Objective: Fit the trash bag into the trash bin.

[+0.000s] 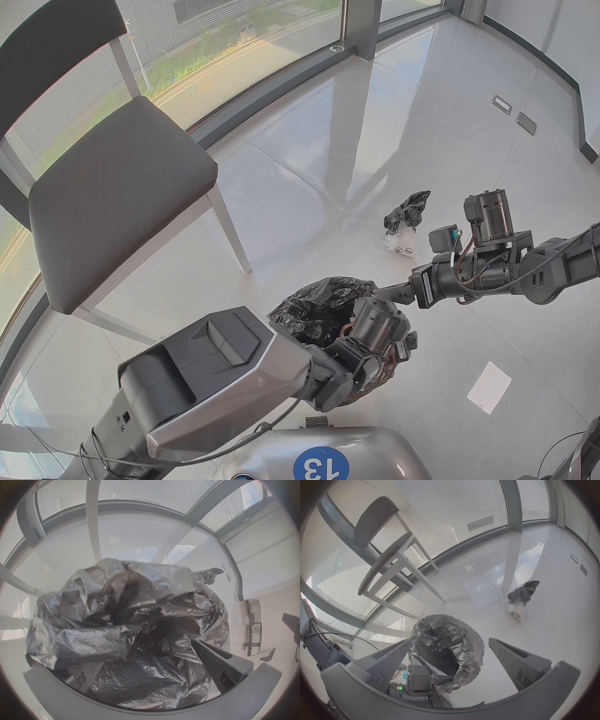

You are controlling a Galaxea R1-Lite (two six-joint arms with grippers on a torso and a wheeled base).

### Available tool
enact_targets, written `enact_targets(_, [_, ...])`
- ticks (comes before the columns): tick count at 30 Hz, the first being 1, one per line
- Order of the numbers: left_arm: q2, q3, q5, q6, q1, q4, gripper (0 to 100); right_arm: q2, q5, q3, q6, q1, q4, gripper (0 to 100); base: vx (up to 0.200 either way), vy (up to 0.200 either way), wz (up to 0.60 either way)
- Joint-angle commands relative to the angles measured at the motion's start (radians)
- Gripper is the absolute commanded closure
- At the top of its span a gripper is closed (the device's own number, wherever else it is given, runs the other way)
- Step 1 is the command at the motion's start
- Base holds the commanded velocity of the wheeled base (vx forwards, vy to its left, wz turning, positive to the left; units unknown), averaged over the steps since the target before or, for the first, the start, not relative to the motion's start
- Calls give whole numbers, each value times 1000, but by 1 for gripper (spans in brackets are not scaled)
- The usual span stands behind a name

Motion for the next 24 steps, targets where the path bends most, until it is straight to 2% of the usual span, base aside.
enact_targets(1, [11, -99, -11, -48, -63, 58, 0, 1, 1, -1, 0, 0, -4, 0, 0, 0, 0])
enact_targets(6, [11, -145, -12, -74, -74, 109, 0, 0, 1, -1, 0, 0, -4, 0, 0, 0, 0])
enact_targets(15, [5, -89, 8, -74, -63, 109, 0, 0, 1, -1, 0, 2, -15, 0, 0, 0, 0])
enact_targets(20, [3, -38, 47, -69, 3, 106, 0, 0, 1, -1, 0, 7, -15, 0, 0, 0, 0])
enact_targets(24, [-21, -20, 51, -69, 65, 106, 0, 1, 1, -1, 0, 7, -15, 0, 0, 0, 0])
